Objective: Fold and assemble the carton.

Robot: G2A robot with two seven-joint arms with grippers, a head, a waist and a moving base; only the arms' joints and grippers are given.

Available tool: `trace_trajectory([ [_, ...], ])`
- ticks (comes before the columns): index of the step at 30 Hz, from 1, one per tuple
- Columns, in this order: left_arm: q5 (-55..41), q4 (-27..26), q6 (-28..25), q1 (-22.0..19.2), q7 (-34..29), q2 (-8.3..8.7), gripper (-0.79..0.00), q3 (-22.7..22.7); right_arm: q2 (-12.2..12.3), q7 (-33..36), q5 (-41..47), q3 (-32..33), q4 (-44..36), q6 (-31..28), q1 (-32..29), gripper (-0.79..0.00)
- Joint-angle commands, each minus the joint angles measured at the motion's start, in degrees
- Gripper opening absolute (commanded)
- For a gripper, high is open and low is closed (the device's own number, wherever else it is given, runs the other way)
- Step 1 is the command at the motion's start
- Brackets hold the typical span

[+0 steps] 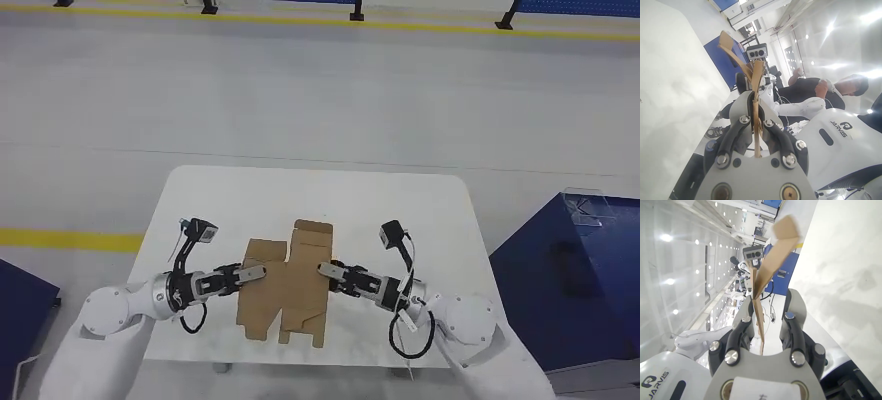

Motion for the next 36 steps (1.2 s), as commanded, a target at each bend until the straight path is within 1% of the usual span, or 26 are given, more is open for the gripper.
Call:
trace_trajectory([
  [1, -0.6, -0.6, -1.1, 0.4, -0.6, 0.09, -0.785, 0.0, -0.3, -0.2, 7.2, 0.6, 2.0, 1.3, 0.6, 0.000],
  [4, -1.9, -1.7, -2.9, 0.9, -1.7, 0.21, -0.785, 0.0, -0.7, -0.4, 14.2, 1.1, 4.2, 2.5, 1.8, 0.000],
  [6, -1.9, -2.3, -3.7, 1.2, -2.0, 0.31, -0.785, -0.1, -0.9, 0.4, 16.2, 0.7, 4.7, 3.0, 2.5, -0.009],
  [7, -2.0, -2.6, -4.0, 1.4, -2.3, 0.35, -0.785, 0.0, -1.0, 0.5, 16.7, 0.6, 4.9, 2.9, 2.8, -0.065],
  [8, -2.2, -2.9, -4.1, 1.5, -2.4, 0.39, -0.785, 0.1, -1.0, 0.5, 16.8, 0.4, 4.9, 2.9, 2.9, -0.391],
  [9, -2.2, -3.0, -4.2, 1.7, -2.3, 0.44, -0.785, 0.1, -1.1, 0.6, 16.6, 0.1, 4.8, 2.9, 3.1, -0.520],
  [10, -2.1, -3.3, -4.3, 1.8, -2.3, 0.49, -0.785, 0.1, -1.1, 0.6, 16.2, -0.1, 4.7, 2.9, 3.2, -0.674],
  [11, -1.9, -3.4, -4.4, 1.9, -2.2, 0.52, -0.785, 0.2, -1.2, 0.8, 16.2, -0.4, 4.5, 2.8, 3.2, -0.785],
  [19, -0.4, -3.7, -5.0, 2.3, -0.8, 0.72, -0.785, 1.2, -1.2, 0.7, 12.3, -0.8, 3.6, 1.4, 3.1, -0.785],
  [26, 0.1, -3.9, -5.2, 2.6, -0.2, 0.98, -0.785, 1.5, -1.2, -0.4, 12.2, -0.8, 3.4, 2.4, 2.7, -0.785],
  [27, 0.6, -3.8, -5.0, 2.5, -0.1, 1.04, -0.686, 1.5, -1.2, -0.4, 12.2, -0.8, 3.4, 2.4, 2.7, -0.785],
  [28, 1.0, -3.5, -4.4, 2.6, 0.1, 1.10, 0.000, 1.5, -1.2, -0.4, 12.2, -0.8, 3.4, 2.4, 2.7, -0.785],
  [29, 1.1, -3.1, -3.3, 2.5, 0.6, 1.16, 0.000, 1.3, -1.2, -1.2, 11.8, -0.6, 3.3, 2.2, 2.6, -0.785],
  [31, 1.1, -3.1, -3.3, 2.5, 0.6, 1.16, 0.000, 1.3, -1.1, -3.6, 8.5, 0.2, 2.5, 0.1, 2.4, -0.785],
  [36, 1.1, -3.1, -3.3, 2.5, 0.6, 1.16, 0.000, 1.3, -0.7, -10.4, -2.8, 3.6, 0.5, -8.7, 0.9, -0.785],
])
